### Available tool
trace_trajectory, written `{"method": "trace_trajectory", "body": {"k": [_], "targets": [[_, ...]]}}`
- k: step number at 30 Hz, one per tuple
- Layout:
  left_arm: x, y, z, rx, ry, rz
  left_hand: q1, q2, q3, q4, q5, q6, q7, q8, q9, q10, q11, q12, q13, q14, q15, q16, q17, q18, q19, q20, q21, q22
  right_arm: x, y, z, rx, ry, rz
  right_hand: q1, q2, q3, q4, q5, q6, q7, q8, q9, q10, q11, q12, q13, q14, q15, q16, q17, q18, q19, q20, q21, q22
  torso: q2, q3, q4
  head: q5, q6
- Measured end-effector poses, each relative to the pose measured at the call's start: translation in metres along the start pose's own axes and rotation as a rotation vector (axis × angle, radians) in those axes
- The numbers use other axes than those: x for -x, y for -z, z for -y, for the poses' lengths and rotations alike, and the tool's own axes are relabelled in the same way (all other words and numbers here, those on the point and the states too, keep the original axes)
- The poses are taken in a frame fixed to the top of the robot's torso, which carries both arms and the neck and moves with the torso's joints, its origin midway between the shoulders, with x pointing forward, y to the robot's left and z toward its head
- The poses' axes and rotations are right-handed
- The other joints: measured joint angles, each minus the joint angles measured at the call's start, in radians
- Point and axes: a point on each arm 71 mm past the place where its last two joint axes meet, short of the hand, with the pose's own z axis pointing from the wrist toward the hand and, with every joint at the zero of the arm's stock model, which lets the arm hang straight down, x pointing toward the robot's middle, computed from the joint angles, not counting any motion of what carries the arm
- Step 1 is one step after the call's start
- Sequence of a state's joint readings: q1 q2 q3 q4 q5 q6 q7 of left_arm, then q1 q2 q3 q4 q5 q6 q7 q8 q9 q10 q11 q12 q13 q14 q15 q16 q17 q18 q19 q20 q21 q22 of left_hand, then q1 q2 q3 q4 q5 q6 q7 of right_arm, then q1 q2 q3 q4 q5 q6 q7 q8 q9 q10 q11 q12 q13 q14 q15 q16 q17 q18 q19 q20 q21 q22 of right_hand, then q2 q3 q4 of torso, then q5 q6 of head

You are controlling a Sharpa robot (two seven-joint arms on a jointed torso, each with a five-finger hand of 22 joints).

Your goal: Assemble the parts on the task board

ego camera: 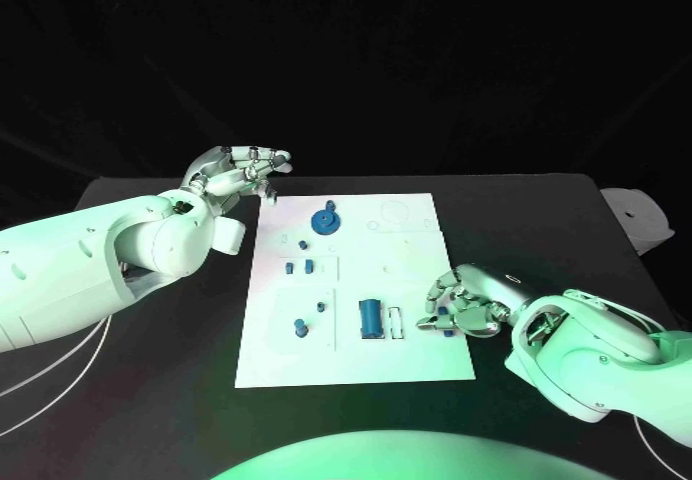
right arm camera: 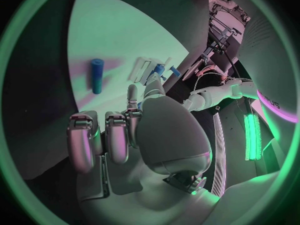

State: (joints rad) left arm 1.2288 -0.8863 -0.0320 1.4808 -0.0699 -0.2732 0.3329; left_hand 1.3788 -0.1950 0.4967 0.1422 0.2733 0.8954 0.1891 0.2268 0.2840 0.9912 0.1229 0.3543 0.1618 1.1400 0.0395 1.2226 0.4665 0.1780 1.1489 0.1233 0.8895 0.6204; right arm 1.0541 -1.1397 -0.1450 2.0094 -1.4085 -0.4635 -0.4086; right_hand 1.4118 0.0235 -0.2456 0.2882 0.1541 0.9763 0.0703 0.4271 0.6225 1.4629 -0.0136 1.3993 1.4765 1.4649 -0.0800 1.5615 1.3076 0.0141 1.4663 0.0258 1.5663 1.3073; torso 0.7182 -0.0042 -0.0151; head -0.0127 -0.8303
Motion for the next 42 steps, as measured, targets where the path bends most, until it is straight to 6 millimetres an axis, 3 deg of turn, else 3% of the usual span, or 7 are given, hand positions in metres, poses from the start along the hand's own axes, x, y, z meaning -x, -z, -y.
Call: {"method": "trace_trajectory", "body": {"k": [6, 11, 13, 26, 38, 42], "targets": [[0.0, 0.0, 0.0, 0.0, 0.0, -0.001, 0.0, 0.0, 0.0, 0.0, 0.0, -0.004, 0.004, 0.0, 0.0, -0.003, -0.003, 0.0, 0.0, 0.0, 0.0, 0.0, -0.003, 0.0, 0.0, 0.0, 0.0, 0.0, 0.009, 0.006, 0.024, -0.053, 0.012, 0.039, 0.003, 0.003, 0.0, 0.0, 0.001, -0.001, 0.001, -0.018, -0.013, 0.0, 0.007, -0.002, 0.007, 0.003, 0.003, 0.0, 0.0, 0.0, 0.0, 0.0, 0.0, 0.0, -0.001, -0.0004, -0.0037, 0.001, 0.005], [-0.001, 0.0, 0.0, 0.0, 0.0, -0.003, 0.0, 0.0, 0.0, 0.0, 0.0, -0.004, 0.004, 0.0, 0.0, -0.003, -0.003, 0.0, 0.001, 0.0, 0.0, 0.0, -0.005, 0.0, 0.0, 0.0, 0.0, 0.0, 0.007, 0.01, 0.031, -0.07, 0.027, 0.048, 0.002, 0.003, -0.012, 0.004, 0.006, -0.001, 0.001, -0.031, -0.02, 0.0, 0.007, -0.002, 0.007, 0.0, 0.007, 0.0, 0.0, 0.0, 0.0, 0.0, 0.0, 0.001, -0.002, -0.0004, -0.006, -0.007, 0.006], [-0.001, 0.0, 0.0, 0.0, 0.0, -0.004, 0.0, 0.0, 0.0, 0.0, 0.0, -0.004, 0.004, 0.0, 0.001, -0.003, -0.003, 0.0, 0.001, 0.0, 0.0, 0.0, -0.006, 0.0, 0.0, 0.0, 0.0, 0.0, 0.008, 0.011, 0.033, -0.08, 0.034, 0.054, 0.003, 0.014, -0.013, 0.004, 0.007, -0.001, 0.001, -0.033, -0.022, -0.002, 0.009, -0.002, 0.021, 0.0, 0.007, 0.0, 0.0, 0.0, -0.001, 0.006, 0.0, 0.001, -0.002, -0.001, -0.0062, -0.011, 0.006], [-0.001, 0.0, 0.0, 0.0, 0.001, -0.007, 0.0, 0.0, 0.0, 0.0, 0.0, -0.004, 0.004, 0.0, 0.001, -0.003, -0.003, 0.0, 0.001, 0.0, 0.0, 0.0, -0.007, 0.0, 0.0, 0.0, 0.0, 0.0, 0.001, 0.008, 0.036, -0.105, 0.06, 0.059, -0.021, 0.038, -0.03, 0.003, 0.007, 0.013, 0.002, -0.037, -0.024, -0.006, 0.013, -0.002, 0.028, 0.0, 0.007, 0.0, 0.0, 0.0, 0.0, 0.007, 0.0, 0.001, -0.001, -0.0016, -0.0038, -0.021, 0.005], [0.0, 0.001, 0.0, 0.0, 0.001, -0.006, 0.0, 0.0, 0.0, 0.0, 0.0, -0.004, 0.004, 0.0, 0.001, -0.007, 0.0, 0.005, 0.001, 0.0, 0.0, 0.0, -0.007, 0.0, 0.0, 0.0, 0.0, 0.0, -0.011, 0.001, 0.033, -0.107, 0.069, 0.037, -0.023, 0.041, -0.036, 0.003, 0.02, 0.021, 0.001, -0.036, -0.022, -0.007, 0.011, -0.002, 0.03, 0.0, 0.007, 0.0, 0.0, 0.0, 0.0, 0.007, 0.0, 0.0, 0.0, -0.001, -0.0039, -0.018, -0.001], [0.001, 0.001, 0.0, 0.0, 0.001, -0.005, 0.0, 0.0, 0.0, 0.0, 0.0, -0.004, 0.004, 0.0, 0.001, -0.007, 0.0, 0.005, 0.001, 0.0, 0.0, 0.0, -0.007, 0.0, 0.0, 0.0, 0.0, 0.0, -0.012, 0.0, 0.033, -0.104, 0.075, 0.036, -0.023, 0.041, -0.031, -0.002, 0.028, 0.031, -0.008, -0.045, -0.023, -0.007, 0.011, 0.0, 0.03, 0.0, 0.007, 0.0, 0.0, 0.0, 0.0, 0.007, 0.0, 0.0, 0.0, -0.001, -0.0045, -0.016, -0.004]]}}
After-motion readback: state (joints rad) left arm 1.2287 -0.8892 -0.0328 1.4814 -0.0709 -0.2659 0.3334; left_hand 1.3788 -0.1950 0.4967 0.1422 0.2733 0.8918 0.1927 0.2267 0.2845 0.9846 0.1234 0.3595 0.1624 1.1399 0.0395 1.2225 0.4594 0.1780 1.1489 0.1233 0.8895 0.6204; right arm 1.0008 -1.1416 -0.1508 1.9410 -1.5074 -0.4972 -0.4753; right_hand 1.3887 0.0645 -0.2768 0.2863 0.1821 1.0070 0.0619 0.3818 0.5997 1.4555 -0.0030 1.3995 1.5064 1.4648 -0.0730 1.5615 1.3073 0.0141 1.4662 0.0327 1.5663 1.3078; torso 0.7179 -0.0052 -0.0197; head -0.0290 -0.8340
